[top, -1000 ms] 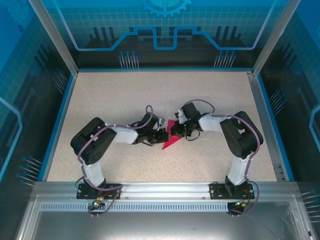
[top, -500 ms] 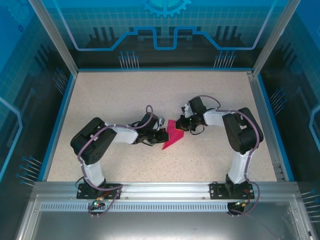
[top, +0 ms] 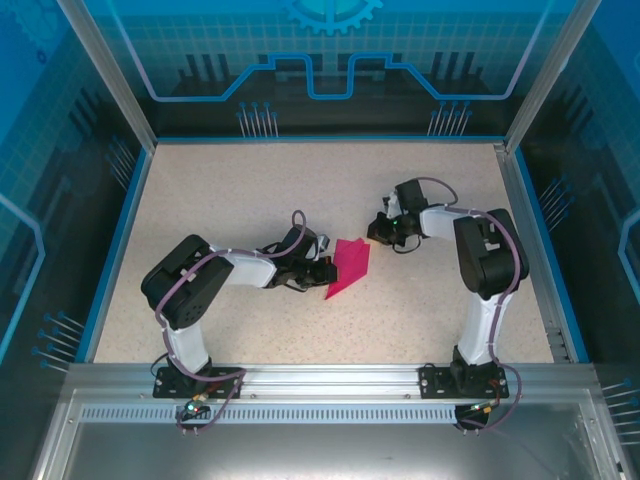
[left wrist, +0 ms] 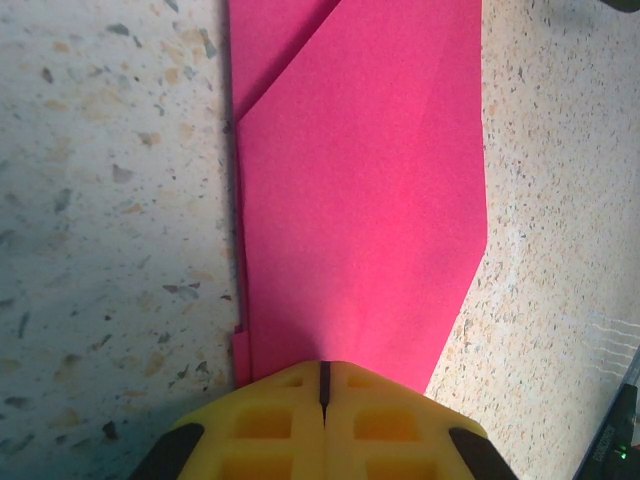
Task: Fold a paper plane with a square sheet of paper (pick it up from the middle)
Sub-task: Fourth fold the wing at the center of the table.
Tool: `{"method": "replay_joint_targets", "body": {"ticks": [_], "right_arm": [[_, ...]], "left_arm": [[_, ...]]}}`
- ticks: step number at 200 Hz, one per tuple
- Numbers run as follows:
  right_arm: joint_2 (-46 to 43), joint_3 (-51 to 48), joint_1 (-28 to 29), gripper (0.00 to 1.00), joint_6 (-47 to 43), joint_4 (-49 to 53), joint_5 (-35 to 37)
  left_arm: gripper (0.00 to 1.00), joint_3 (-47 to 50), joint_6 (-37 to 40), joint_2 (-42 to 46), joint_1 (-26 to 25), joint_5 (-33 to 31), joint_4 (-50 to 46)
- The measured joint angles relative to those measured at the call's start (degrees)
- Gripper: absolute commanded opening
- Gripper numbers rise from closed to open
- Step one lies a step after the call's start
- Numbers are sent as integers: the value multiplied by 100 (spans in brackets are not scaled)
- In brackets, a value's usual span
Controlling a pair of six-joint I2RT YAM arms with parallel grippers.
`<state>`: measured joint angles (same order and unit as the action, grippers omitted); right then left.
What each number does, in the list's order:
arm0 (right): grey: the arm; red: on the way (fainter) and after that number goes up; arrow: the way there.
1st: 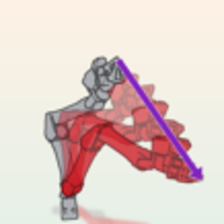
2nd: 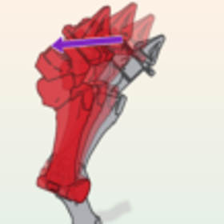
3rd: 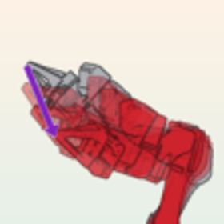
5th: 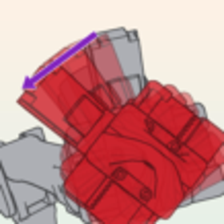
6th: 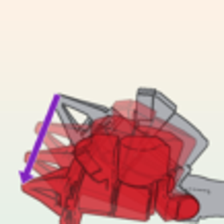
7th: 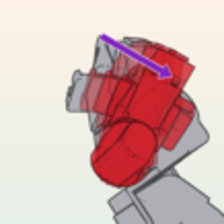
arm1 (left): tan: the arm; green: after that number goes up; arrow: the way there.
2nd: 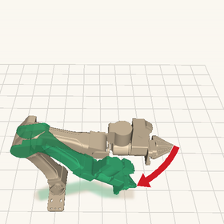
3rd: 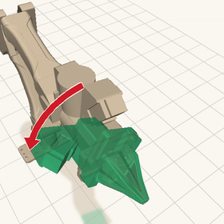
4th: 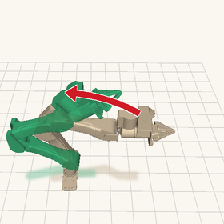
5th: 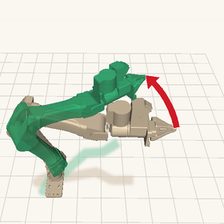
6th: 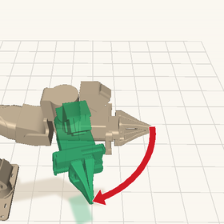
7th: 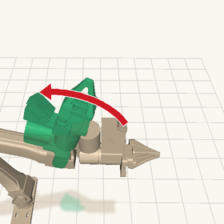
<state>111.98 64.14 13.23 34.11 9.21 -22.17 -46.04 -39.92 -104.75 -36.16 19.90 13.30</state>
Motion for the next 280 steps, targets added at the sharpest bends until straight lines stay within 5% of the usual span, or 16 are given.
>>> {"method": "replay_joint_targets", "body": {"ticks": [71, 125, 213, 280], "right_arm": [[-1513, -542, 415, 7, 28, -96, 168], [-872, -944, 1189, 5, 350, -326, -304], [-442, -970, 1187, 5, 446, -435, -531], [-404, -898, 1187, 4, 389, -341, -509]], "left_arm": [[0, -42, 0, -20, 0, 4, -59], [0, -42, -2, -20, 0, 7, -59], [0, -42, -4, -20, 0, 7, -57], [13, 120, -50, 81, -2, 9, 245]]}}
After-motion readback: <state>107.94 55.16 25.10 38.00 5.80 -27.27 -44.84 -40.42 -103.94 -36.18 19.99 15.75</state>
